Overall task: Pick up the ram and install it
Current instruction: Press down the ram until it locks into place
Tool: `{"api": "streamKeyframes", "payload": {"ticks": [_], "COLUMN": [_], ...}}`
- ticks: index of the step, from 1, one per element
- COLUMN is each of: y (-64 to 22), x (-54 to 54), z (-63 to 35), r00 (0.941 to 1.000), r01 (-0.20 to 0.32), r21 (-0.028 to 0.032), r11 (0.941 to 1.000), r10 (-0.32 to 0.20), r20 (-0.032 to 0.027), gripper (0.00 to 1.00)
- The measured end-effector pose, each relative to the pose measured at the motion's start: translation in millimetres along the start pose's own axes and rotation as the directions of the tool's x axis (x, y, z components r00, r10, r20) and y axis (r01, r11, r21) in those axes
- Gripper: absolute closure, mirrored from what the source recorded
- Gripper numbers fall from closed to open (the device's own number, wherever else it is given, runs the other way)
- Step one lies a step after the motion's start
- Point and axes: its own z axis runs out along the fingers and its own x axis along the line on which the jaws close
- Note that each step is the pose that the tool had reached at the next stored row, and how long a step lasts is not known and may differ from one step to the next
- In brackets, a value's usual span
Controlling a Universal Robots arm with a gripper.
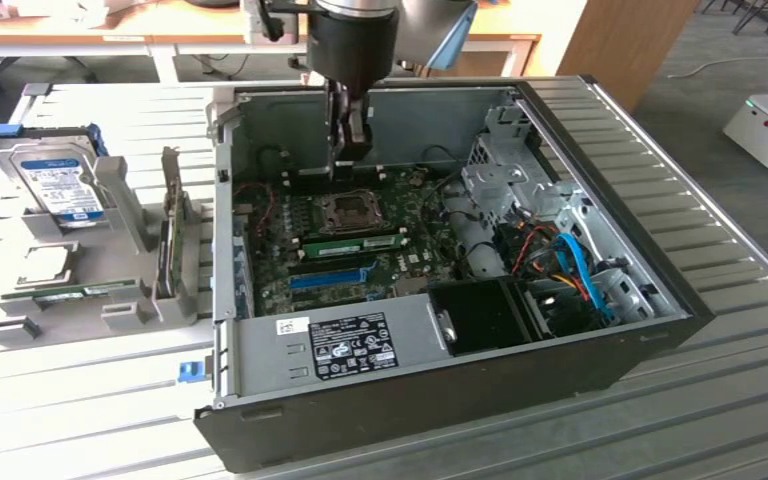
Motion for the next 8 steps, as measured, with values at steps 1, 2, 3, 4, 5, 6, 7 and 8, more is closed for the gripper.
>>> {"api": "streamKeyframes", "payload": {"ticks": [1, 2, 3, 4, 5, 6, 7, 8], "y": [0.1, 0.1, 0.2, 0.3, 0.3, 0.4, 0.4, 0.5], "x": [0.1, 0.1, 0.2, 0.3, 0.4, 0.4, 0.5, 0.6], "z": [-1.9, -3.9, -5.8, -7.6, -9.4, -11.2, -12.8, -14.4], "r00": [1.0, 1.0, 1.0, 1.0, 1.0, 1.0, 1.0, 1.0], "r01": [0.0, 0.0, 0.0, 0.0, 0.0, 0.0, 0.0, 0.0], "r21": [0.0, 0.0, 0.0, 0.0, 0.0, 0.0001, 0.0001, 0.0001], "r11": [1.0, 1.0, 1.0, 1.0, 1.0, 1.0, 1.0, 1.0], "r10": [0.0, 0.0, 0.0, 0.0, 0.0, 0.0, 0.0, 0.0], "r20": [-0.0007, -0.0015, -0.0022, -0.0029, -0.0038, -0.0046, -0.0055, -0.0064], "gripper": [0.89, 0.89, 0.89, 0.89, 0.89, 0.89, 0.89, 0.89]}}
